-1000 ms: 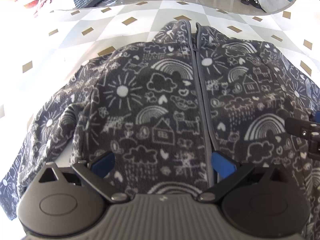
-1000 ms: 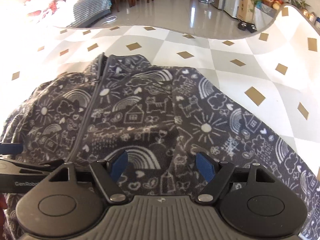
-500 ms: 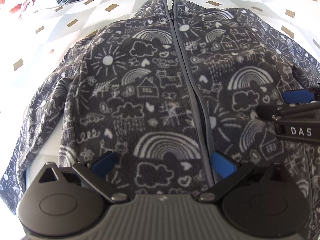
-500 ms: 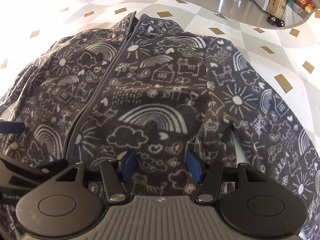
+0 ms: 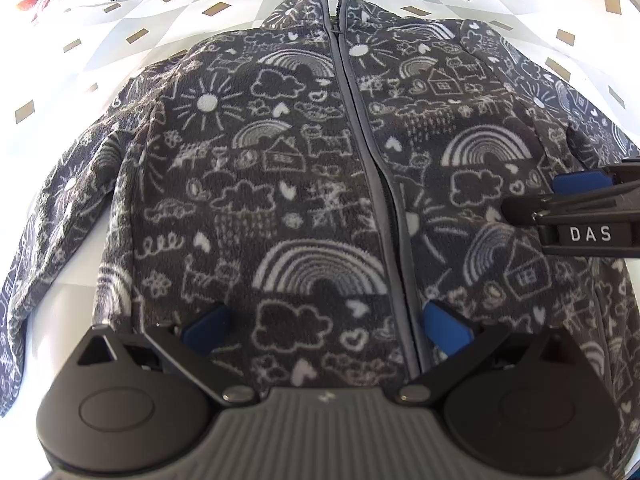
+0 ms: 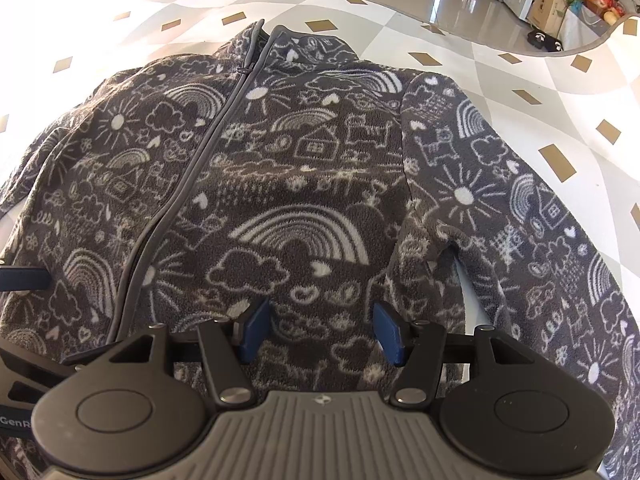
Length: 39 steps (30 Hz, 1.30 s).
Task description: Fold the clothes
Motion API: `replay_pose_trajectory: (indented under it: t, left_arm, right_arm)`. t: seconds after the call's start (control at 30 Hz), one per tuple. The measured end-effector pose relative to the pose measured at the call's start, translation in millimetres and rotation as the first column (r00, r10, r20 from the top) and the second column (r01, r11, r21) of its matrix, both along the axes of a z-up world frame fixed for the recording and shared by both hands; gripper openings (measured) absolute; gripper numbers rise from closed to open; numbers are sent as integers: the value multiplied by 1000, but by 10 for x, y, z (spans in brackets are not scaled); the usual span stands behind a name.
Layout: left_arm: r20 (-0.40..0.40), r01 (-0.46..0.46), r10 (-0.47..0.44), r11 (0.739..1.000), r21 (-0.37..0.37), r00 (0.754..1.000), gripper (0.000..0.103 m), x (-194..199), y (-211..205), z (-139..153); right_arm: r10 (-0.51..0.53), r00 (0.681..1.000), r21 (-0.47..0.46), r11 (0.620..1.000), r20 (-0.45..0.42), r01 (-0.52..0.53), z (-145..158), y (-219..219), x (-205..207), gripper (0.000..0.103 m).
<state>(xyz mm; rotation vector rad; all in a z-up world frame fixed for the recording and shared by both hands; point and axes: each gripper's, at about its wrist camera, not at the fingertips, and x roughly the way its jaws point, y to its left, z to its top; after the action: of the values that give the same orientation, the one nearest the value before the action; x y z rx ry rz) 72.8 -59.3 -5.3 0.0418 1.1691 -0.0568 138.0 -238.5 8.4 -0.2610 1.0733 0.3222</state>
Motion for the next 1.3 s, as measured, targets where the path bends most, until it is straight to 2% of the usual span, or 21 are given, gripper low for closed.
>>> replay_pose_trajectory:
  t: [0.73, 1.0, 1.3]
  left_arm:
    - [20, 18, -18, 1000, 24, 1000, 103, -220, -112, 32]
    - [19, 23, -24, 999, 37, 1000, 103, -252, -157, 44]
    - [23, 35, -36, 998, 49, 999, 103, -327, -217, 53]
  right_arm:
    - [-31, 999, -30, 999, -9, 30, 51, 48, -16, 57]
    - [-83, 997, 12, 997, -6, 83, 204, -143, -61, 57]
    - [-165, 986, 4, 986, -36, 165, 306, -468, -147, 57]
